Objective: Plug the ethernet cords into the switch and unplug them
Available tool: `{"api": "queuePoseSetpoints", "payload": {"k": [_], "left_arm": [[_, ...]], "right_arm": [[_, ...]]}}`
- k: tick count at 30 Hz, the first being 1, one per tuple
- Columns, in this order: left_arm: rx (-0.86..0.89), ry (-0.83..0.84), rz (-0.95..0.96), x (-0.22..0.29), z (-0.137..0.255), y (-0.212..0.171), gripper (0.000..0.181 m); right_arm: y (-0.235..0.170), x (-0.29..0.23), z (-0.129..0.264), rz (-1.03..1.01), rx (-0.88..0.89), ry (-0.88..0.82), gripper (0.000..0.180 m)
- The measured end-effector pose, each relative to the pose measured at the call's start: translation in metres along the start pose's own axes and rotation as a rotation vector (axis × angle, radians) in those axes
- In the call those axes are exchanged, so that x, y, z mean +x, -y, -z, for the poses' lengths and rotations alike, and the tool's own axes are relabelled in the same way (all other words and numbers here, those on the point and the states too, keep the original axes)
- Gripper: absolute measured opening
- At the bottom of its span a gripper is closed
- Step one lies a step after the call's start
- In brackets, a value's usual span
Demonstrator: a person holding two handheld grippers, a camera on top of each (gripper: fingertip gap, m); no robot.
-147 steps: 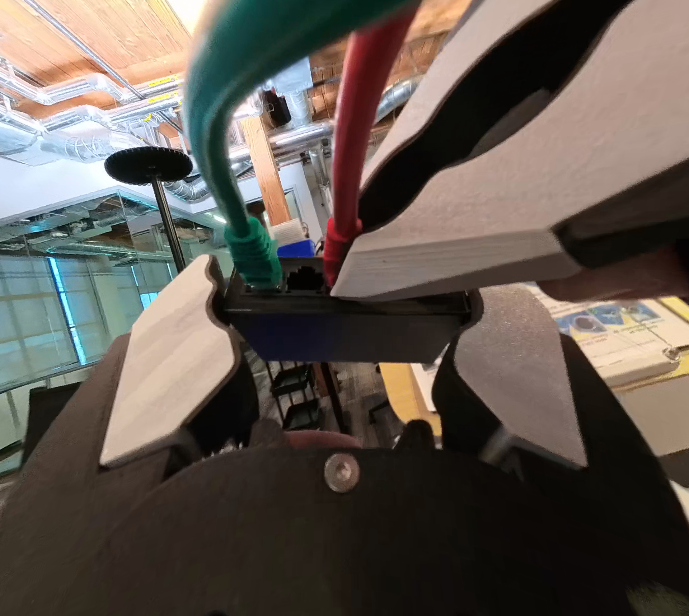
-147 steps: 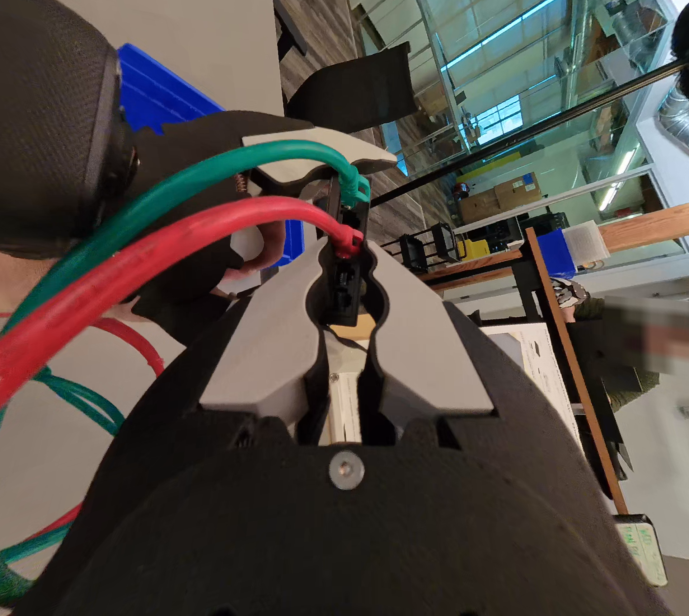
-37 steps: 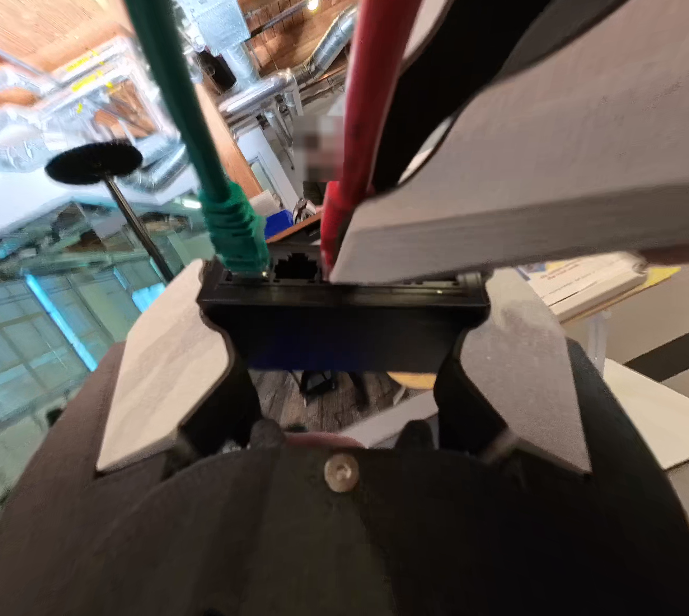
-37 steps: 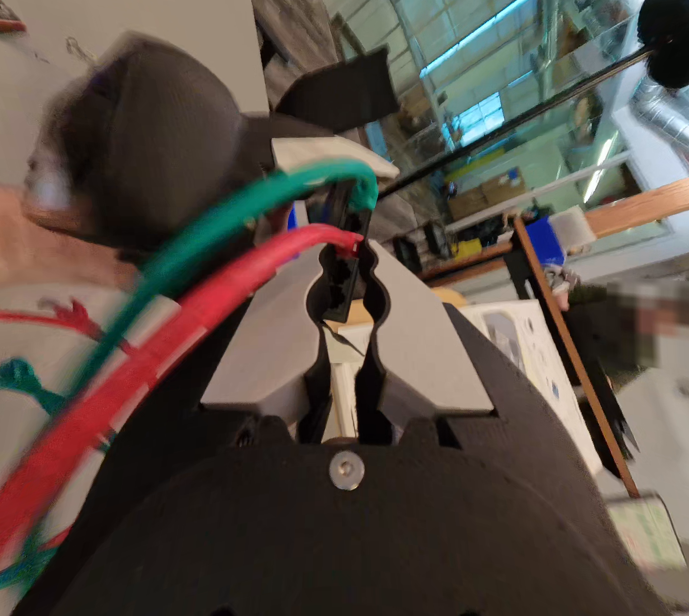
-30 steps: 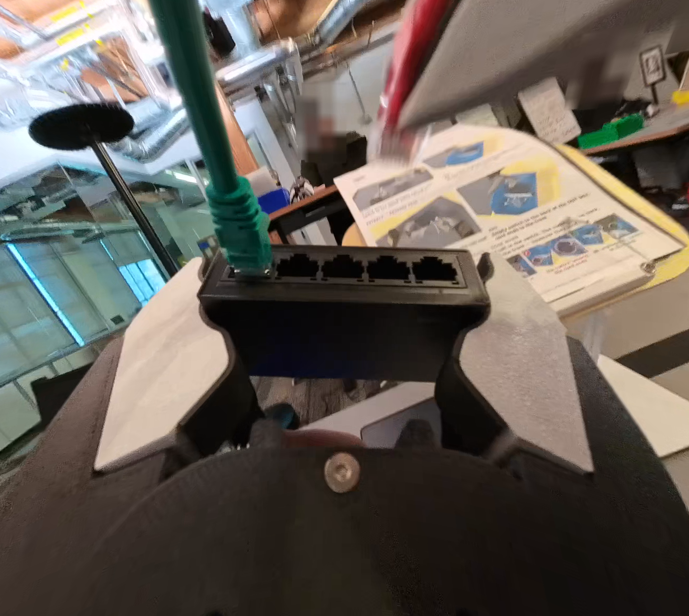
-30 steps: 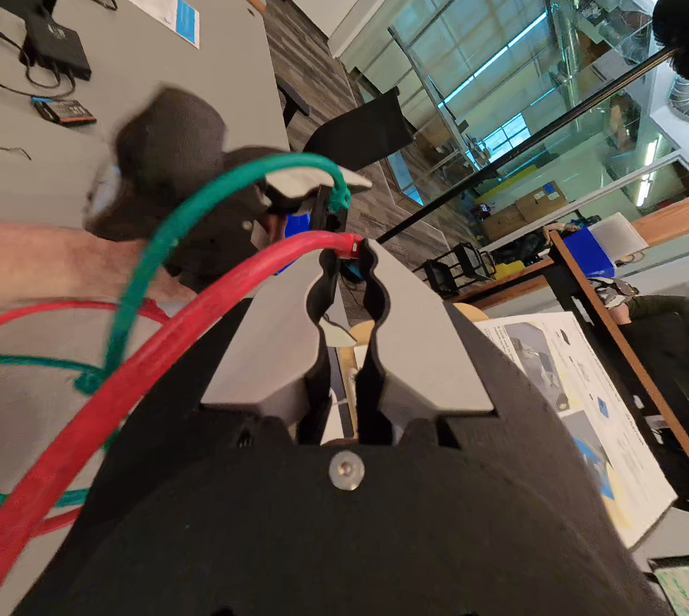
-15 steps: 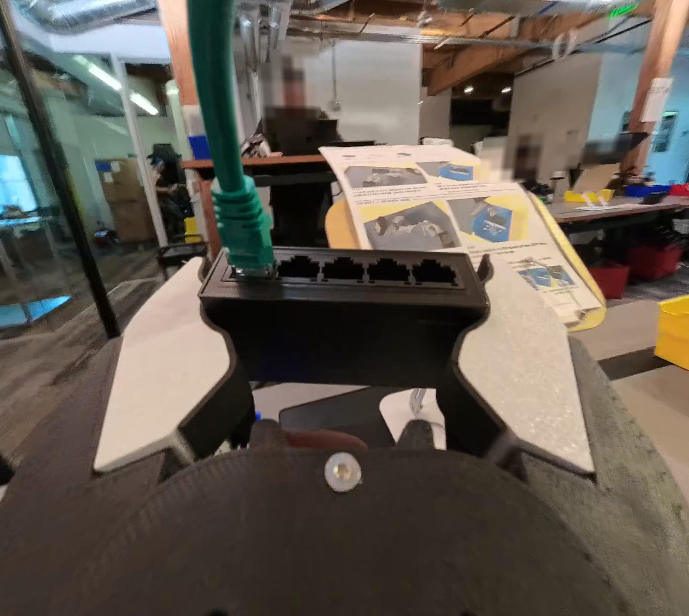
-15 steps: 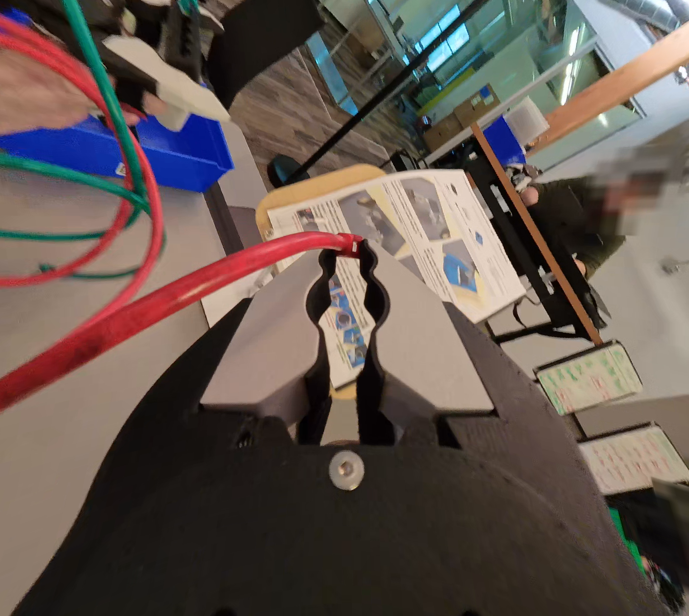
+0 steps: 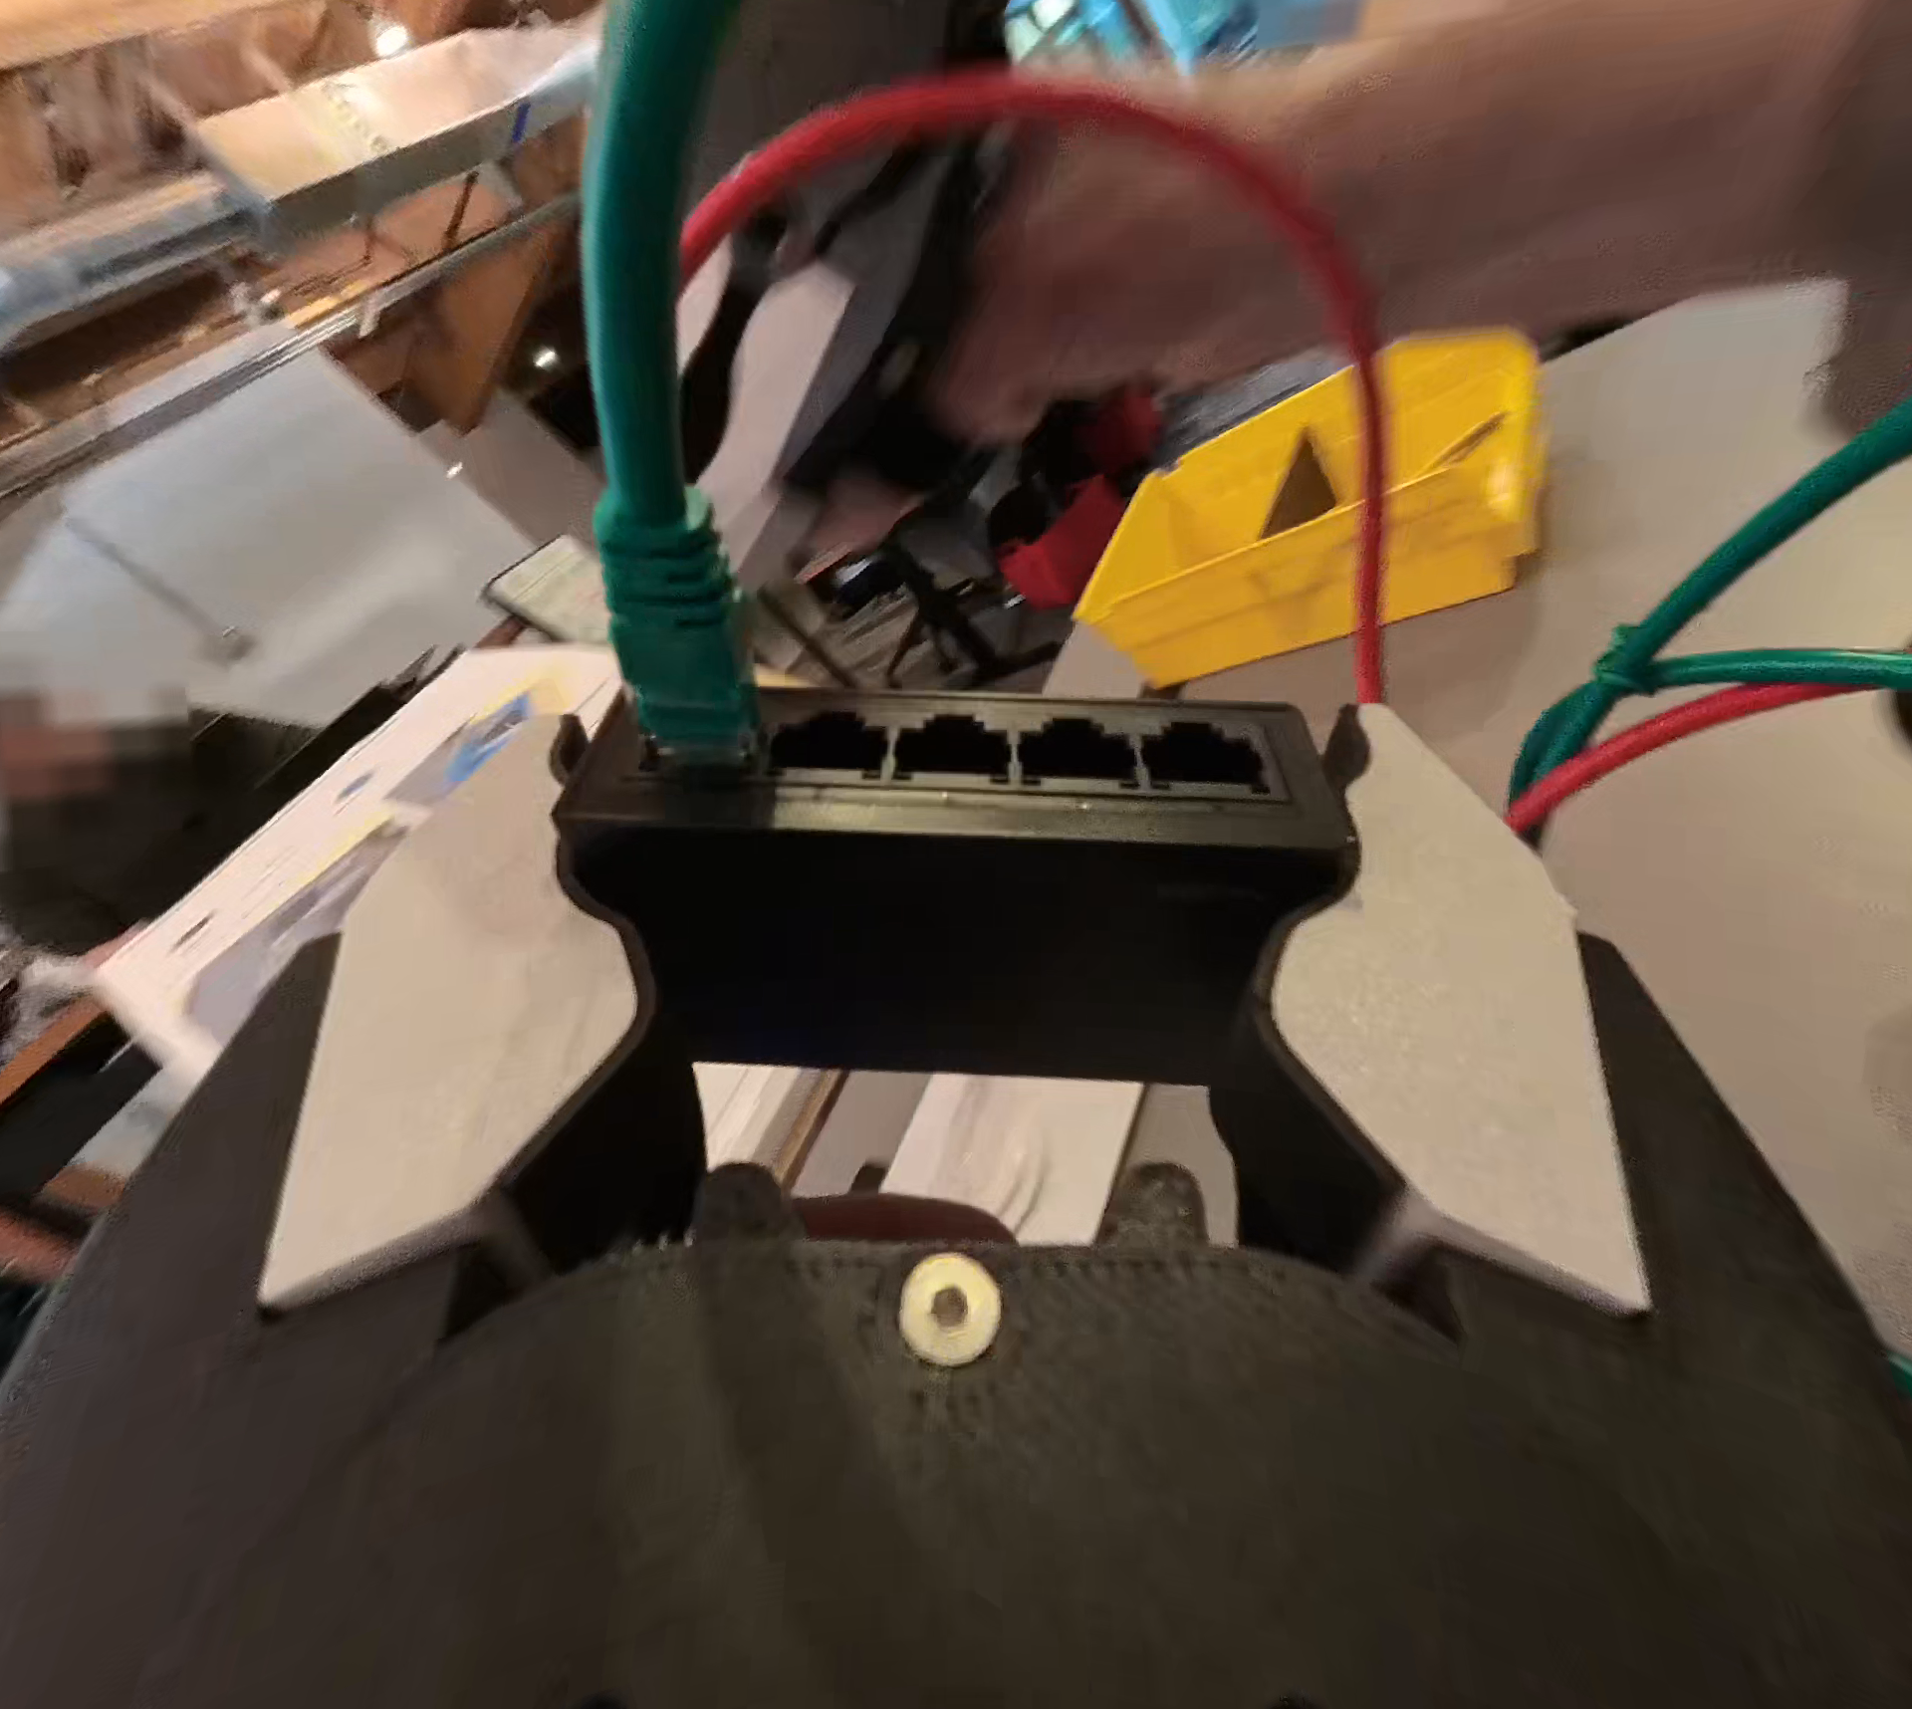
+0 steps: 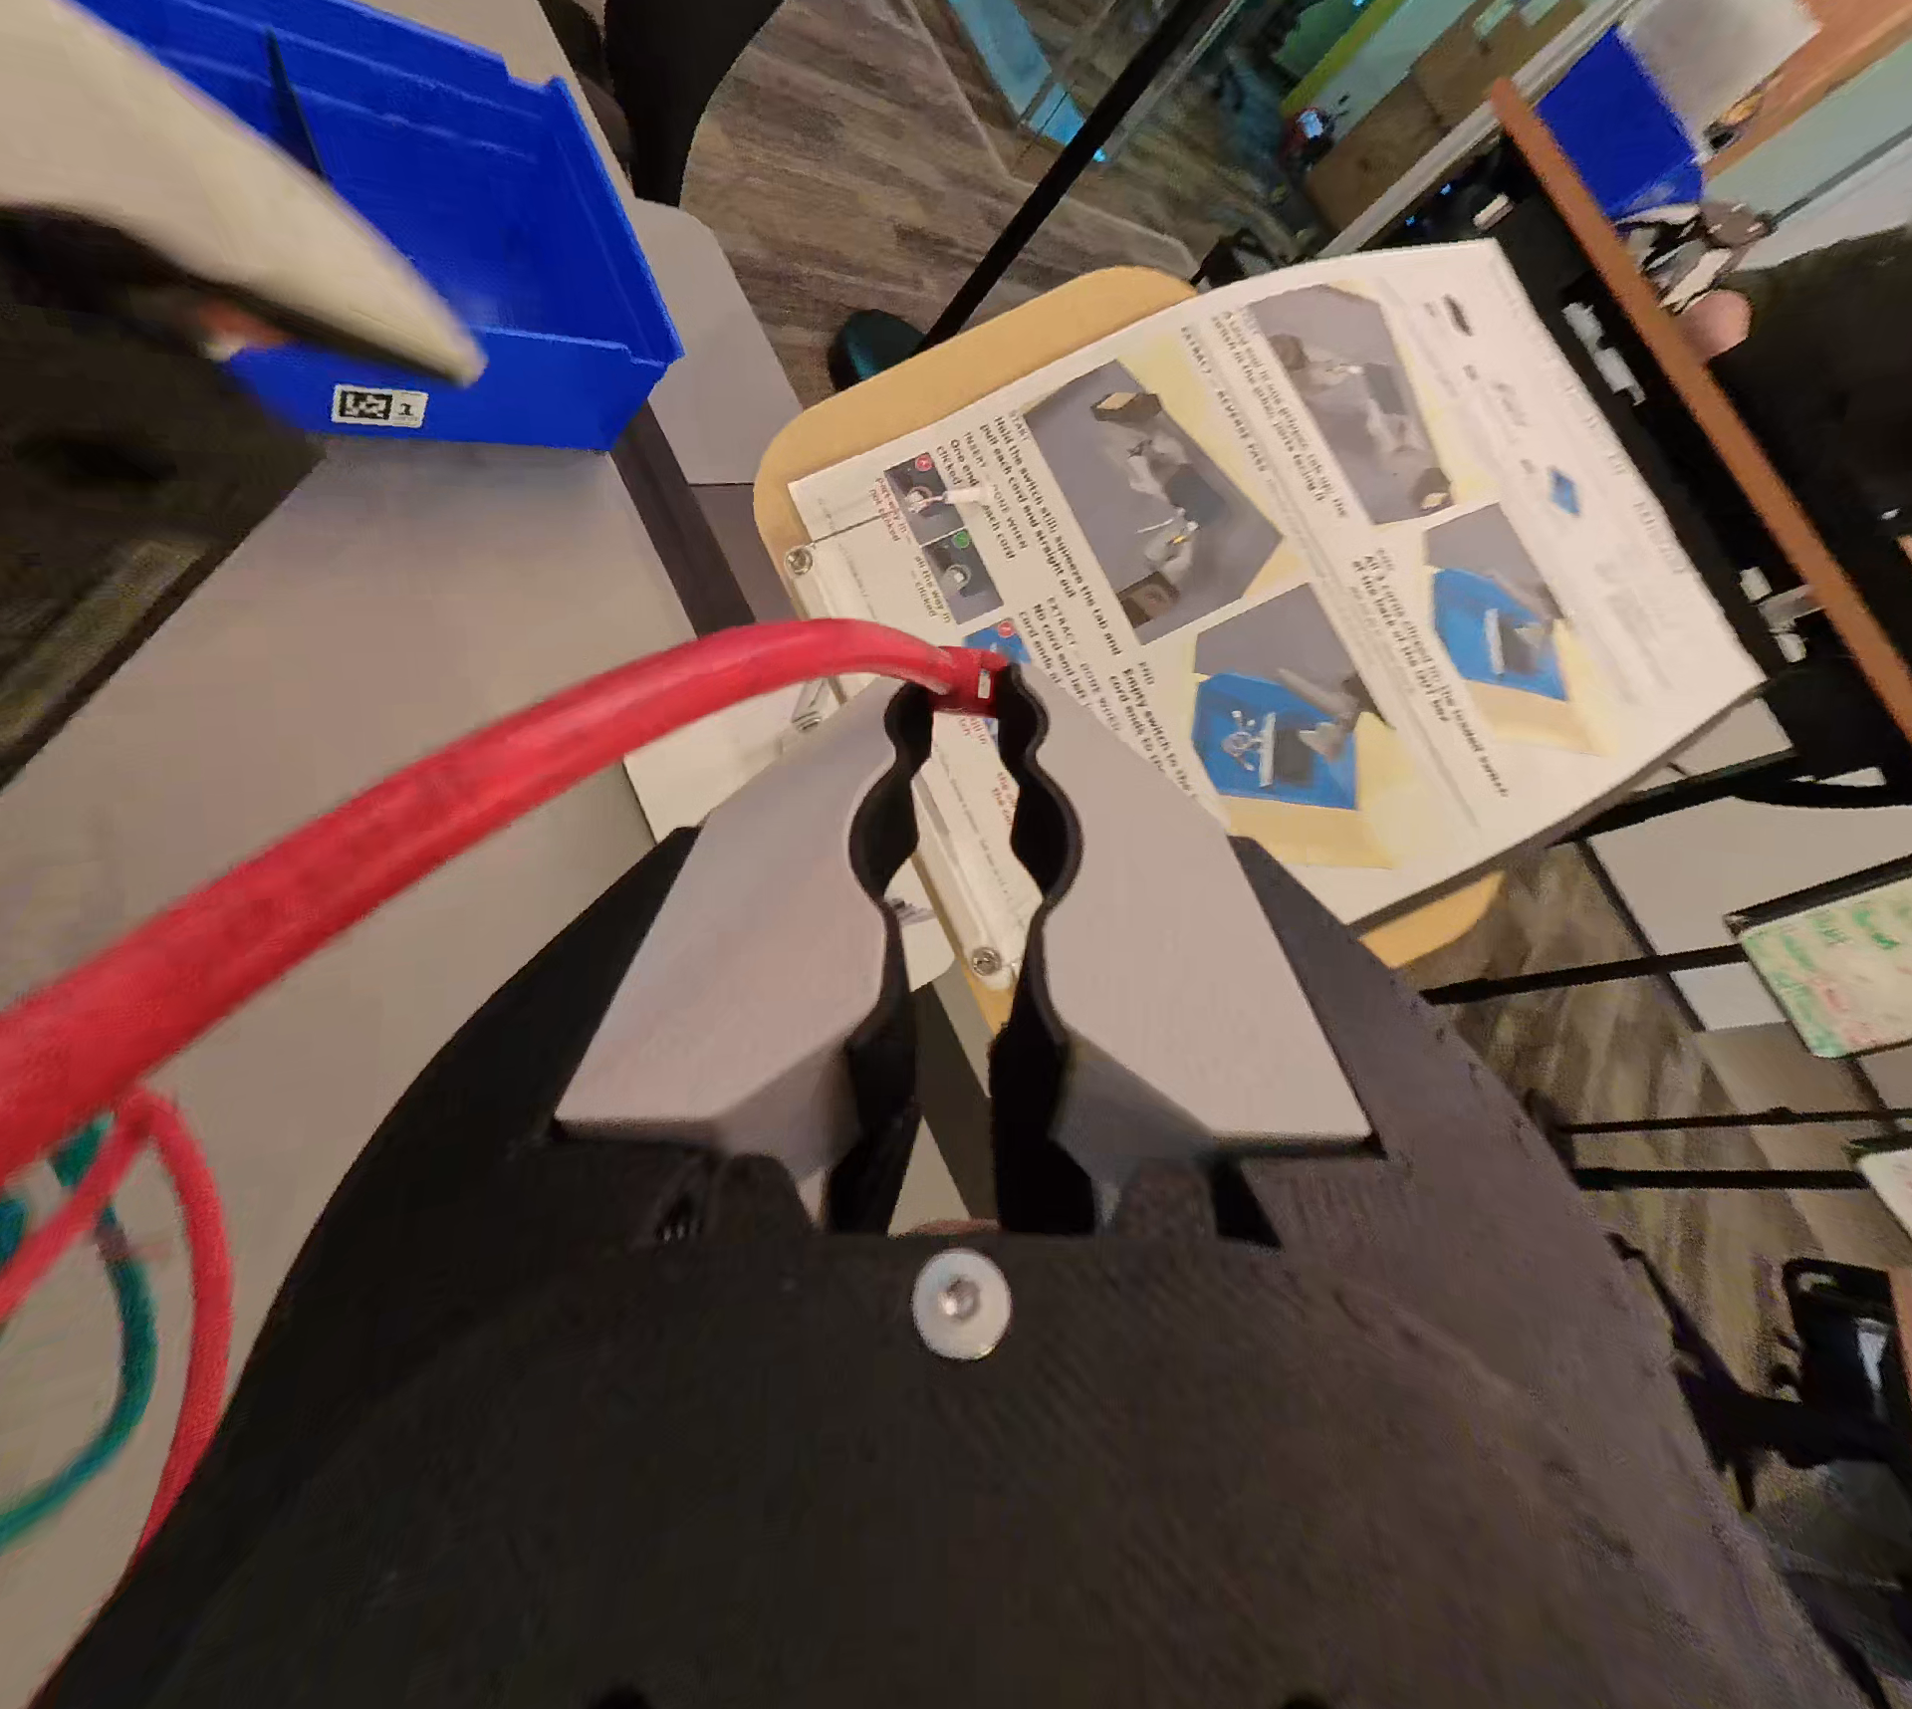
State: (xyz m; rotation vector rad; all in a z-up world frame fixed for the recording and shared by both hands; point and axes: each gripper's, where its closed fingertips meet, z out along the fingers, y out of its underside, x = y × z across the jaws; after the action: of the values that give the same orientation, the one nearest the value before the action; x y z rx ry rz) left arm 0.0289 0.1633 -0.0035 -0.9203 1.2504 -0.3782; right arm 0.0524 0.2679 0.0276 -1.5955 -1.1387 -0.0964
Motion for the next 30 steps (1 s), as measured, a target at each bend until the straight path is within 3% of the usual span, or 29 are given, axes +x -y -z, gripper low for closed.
{"api": "queuePoseSetpoints", "payload": {"k": [6,9,12,19,24,30], "left_arm": [[0.263,-0.089,0.083,0.02,0.018,0.066,0.128],[0.441,-0.083,0.245,-0.009,0.052,0.089,0.128],[0.533,-0.015,0.37,-0.049,0.086,0.087,0.128],[0.396,0.199,0.363,-0.102,0.113,0.037,0.128],[0.24,0.251,0.333,-0.106,0.095,0.001,0.128],[0.138,0.256,0.311,-0.097,0.066,-0.03,0.128]], "right_arm": [[-0.07,-0.007,-0.042,-0.021,-0.154,0.014,0.011],[-0.112,-0.004,-0.047,-0.014,-0.237,-0.015,0.01],[-0.146,-0.006,-0.046,-0.026,-0.29,-0.014,0.011],[-0.131,0.022,0.005,-0.043,-0.226,-0.061,0.011],[-0.115,0.084,0.065,-0.068,-0.198,-0.155,0.011],[-0.126,0.156,0.142,-0.02,-0.283,-0.304,0.011]]}}
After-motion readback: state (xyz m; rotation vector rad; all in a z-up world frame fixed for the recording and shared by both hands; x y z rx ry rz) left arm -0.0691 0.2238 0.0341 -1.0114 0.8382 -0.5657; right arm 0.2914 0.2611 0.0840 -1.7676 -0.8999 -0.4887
